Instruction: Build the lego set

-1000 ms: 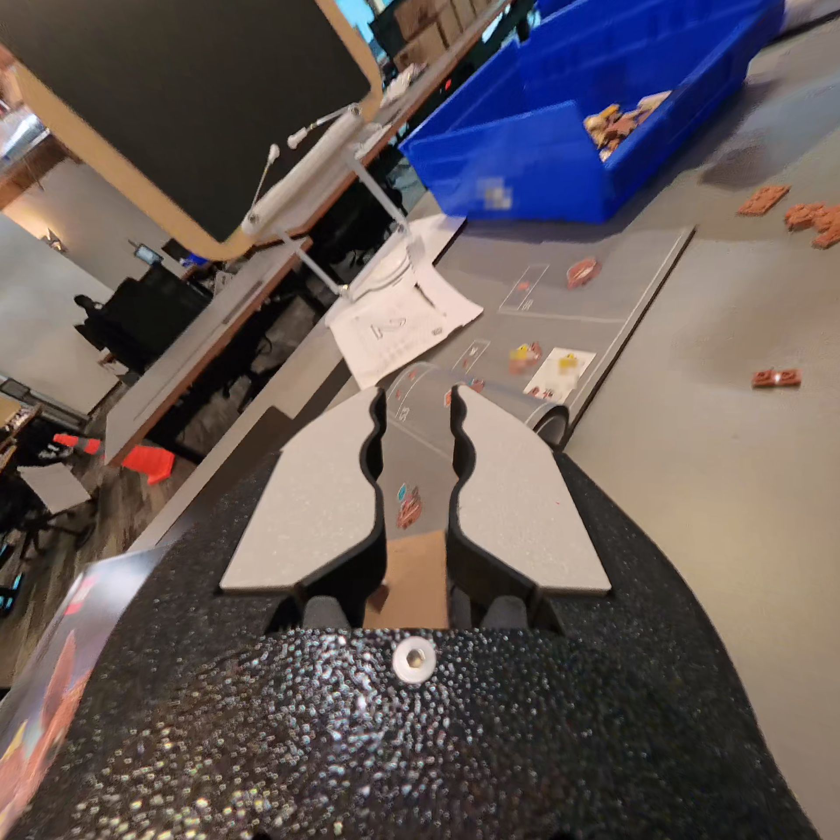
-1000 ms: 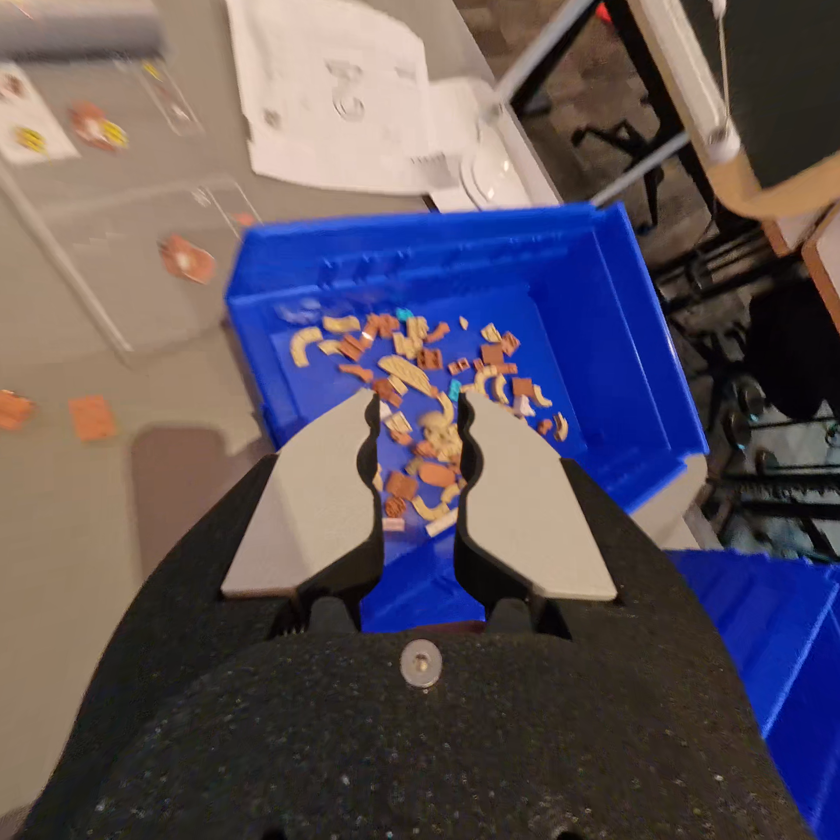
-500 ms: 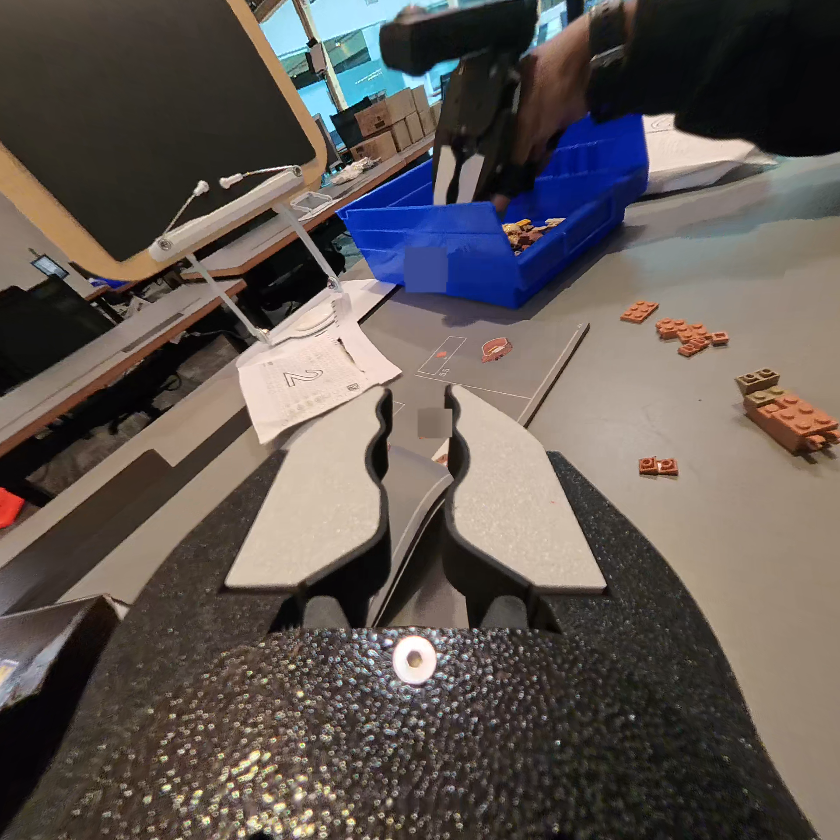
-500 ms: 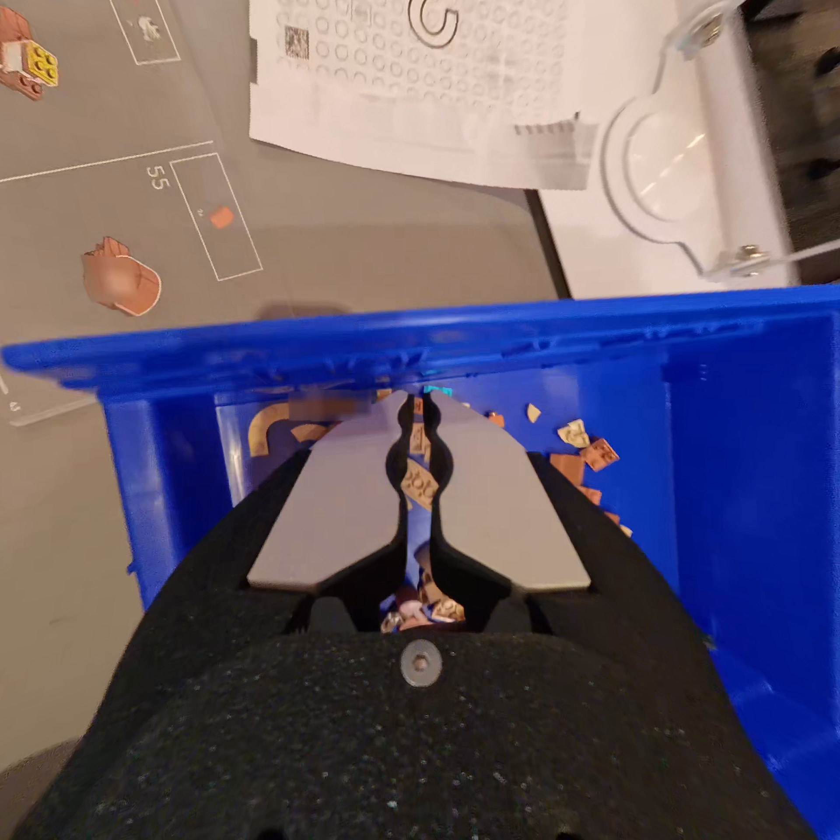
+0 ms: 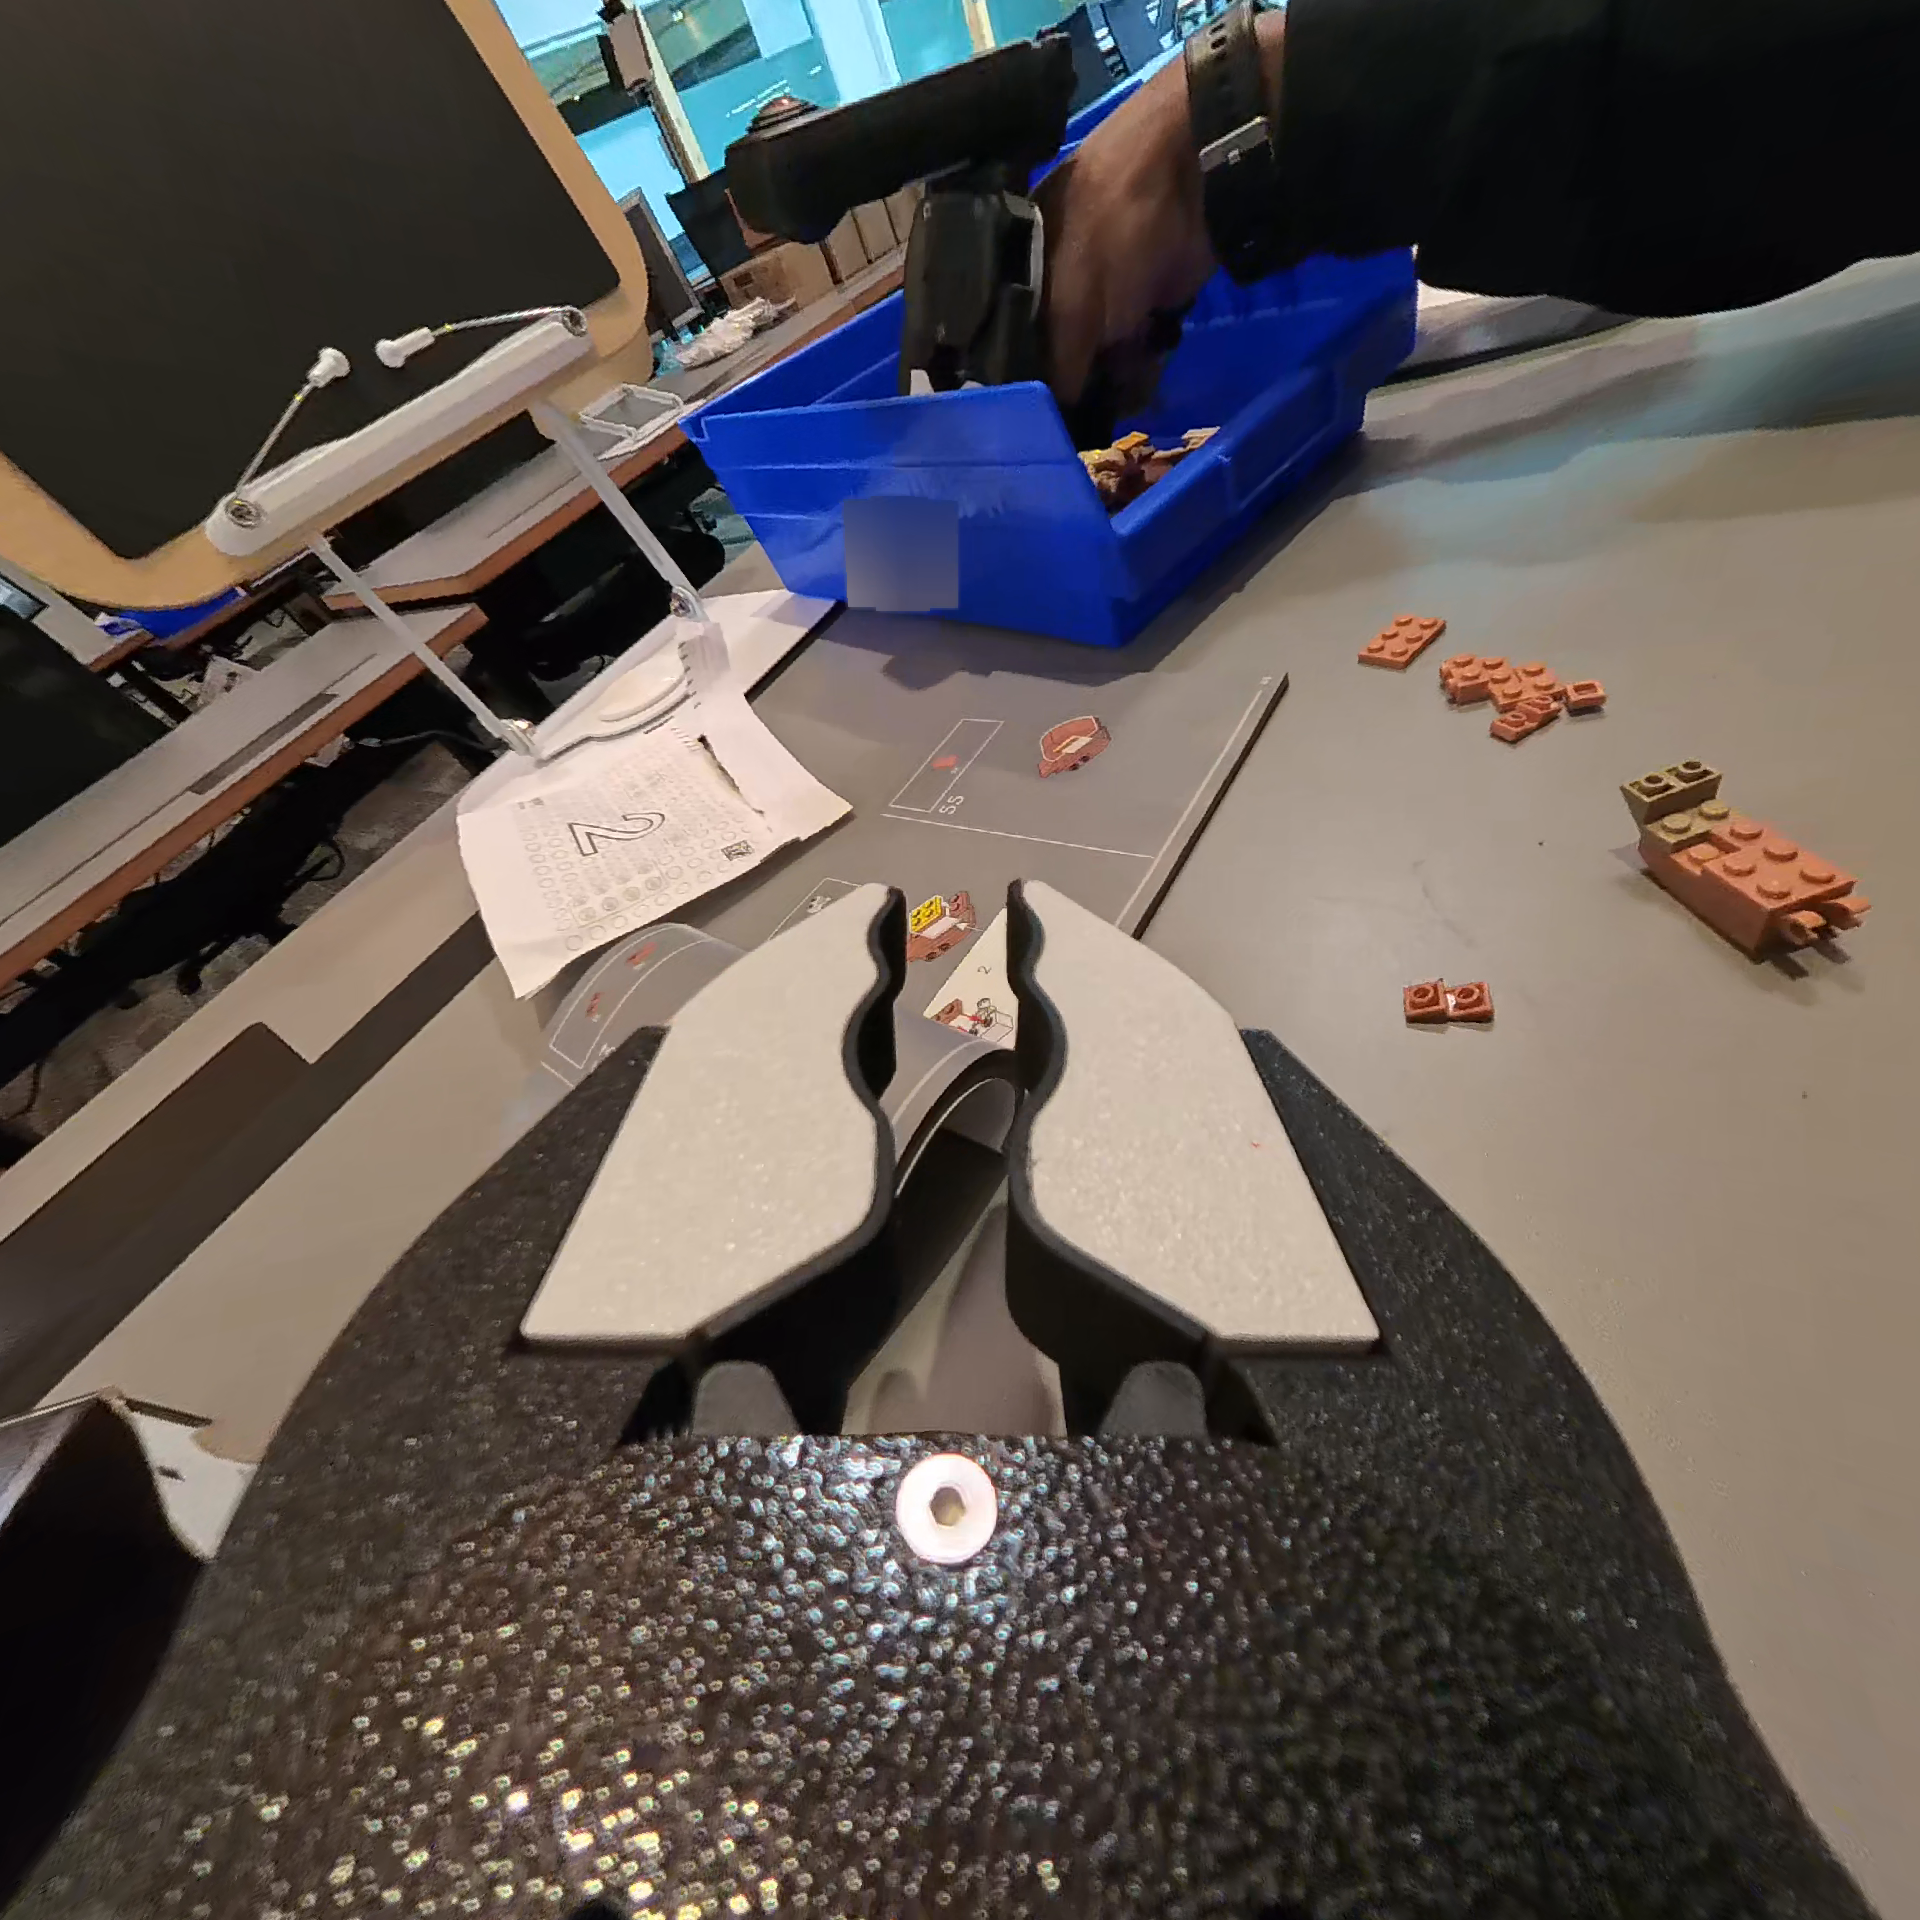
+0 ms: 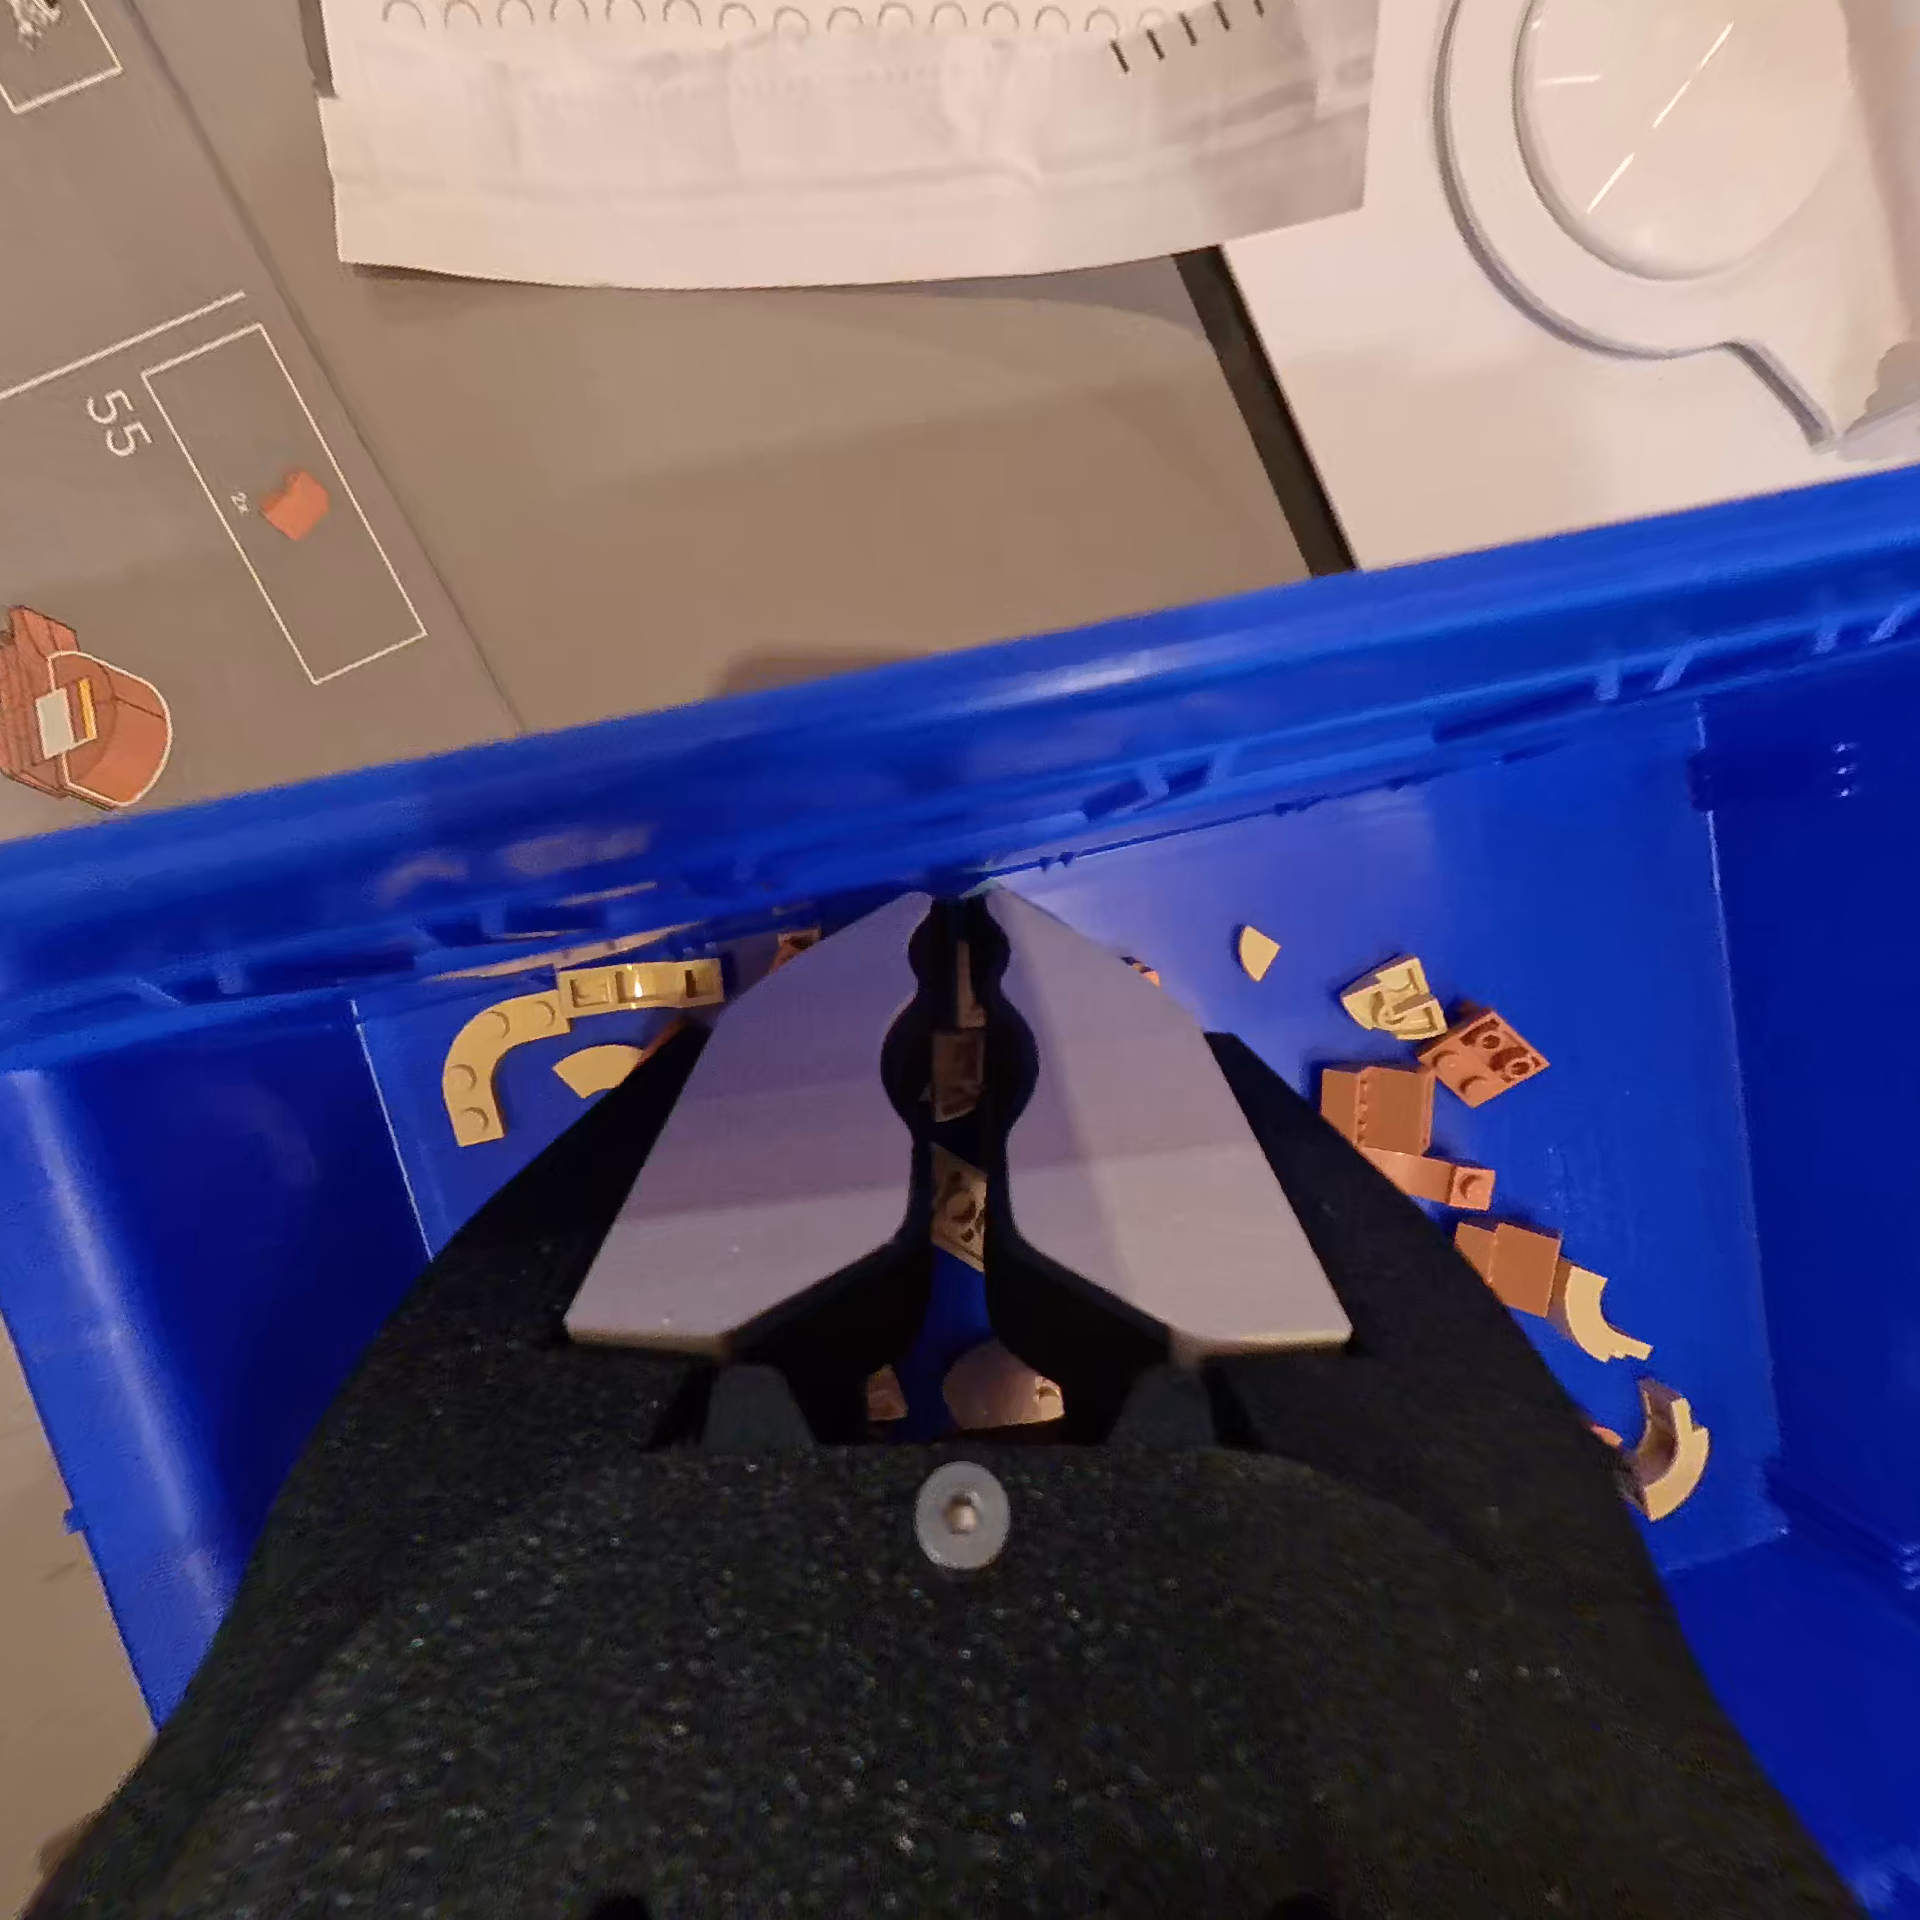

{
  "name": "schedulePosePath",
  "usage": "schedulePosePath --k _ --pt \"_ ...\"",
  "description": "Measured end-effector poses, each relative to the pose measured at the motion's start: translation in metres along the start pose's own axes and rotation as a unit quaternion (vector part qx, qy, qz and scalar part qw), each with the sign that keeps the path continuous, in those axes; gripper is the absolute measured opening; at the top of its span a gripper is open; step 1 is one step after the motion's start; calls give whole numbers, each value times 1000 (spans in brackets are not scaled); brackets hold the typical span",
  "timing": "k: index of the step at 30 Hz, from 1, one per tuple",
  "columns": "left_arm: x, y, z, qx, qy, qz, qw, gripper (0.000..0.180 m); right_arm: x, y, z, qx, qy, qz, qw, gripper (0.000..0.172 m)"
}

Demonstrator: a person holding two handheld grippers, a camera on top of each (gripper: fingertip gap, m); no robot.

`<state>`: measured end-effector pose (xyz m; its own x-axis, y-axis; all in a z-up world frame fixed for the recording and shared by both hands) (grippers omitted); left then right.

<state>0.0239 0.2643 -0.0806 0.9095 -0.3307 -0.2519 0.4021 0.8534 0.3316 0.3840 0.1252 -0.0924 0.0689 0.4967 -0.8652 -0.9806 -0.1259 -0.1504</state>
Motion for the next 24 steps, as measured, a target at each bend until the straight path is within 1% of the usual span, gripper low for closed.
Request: schedulePosePath --k 5,7,8,11,14,16,19,21,22,24 --pt "-1 1 -1 -6 3 2 1000 17 -3 -3 -4 6 23 -15 1000 4" --pt "-1 2 -2 -8 5 2 1000 17 -4 -6 -10 10 44 -25 999 10" --pt "0 1 -2 -8 7 1 1000 17 -5 -8 -11 16 45 -25 999 10" --pt "1 0 -2 -6 9 -2 1000 17 -10 -13 -14 26 43 -38 998 14" --pt "2 -1 -2 -5 14 -6 1000 17 -14 -14 -7 19 3 -43 999 15" --pt "3 -1 -3 -5 17 -7 1000 17 -14 -10 0 -2 -20 -37 999 14" --pt "3 -1 -3 -6 18 -6 1000 17 -6 -7 4 -25 -2 -33 999 14" --pt "2 0 -3 -7 18 -5 1000 17 1 -8 3 -29 24 -35 999 19" --pt "1 0 -3 -7 18 -4 1000 17 3 -8 3 -24 24 -36 999 24" --pt "1 1 -3 -6 17 -3 1000 17 4 -10 3 -4 21 -28 999 26"
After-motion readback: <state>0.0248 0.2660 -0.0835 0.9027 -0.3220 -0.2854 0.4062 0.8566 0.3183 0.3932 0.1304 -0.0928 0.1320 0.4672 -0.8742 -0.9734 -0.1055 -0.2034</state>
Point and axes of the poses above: each gripper's, where its closed fingertips meet, x out along the fingers, z out of its top, y = z × x across the jaws, the point moved 9 cm from there along -x, back along the fingers, and after that the axes turned 4 degrees about -z, right-handed, at the moved point
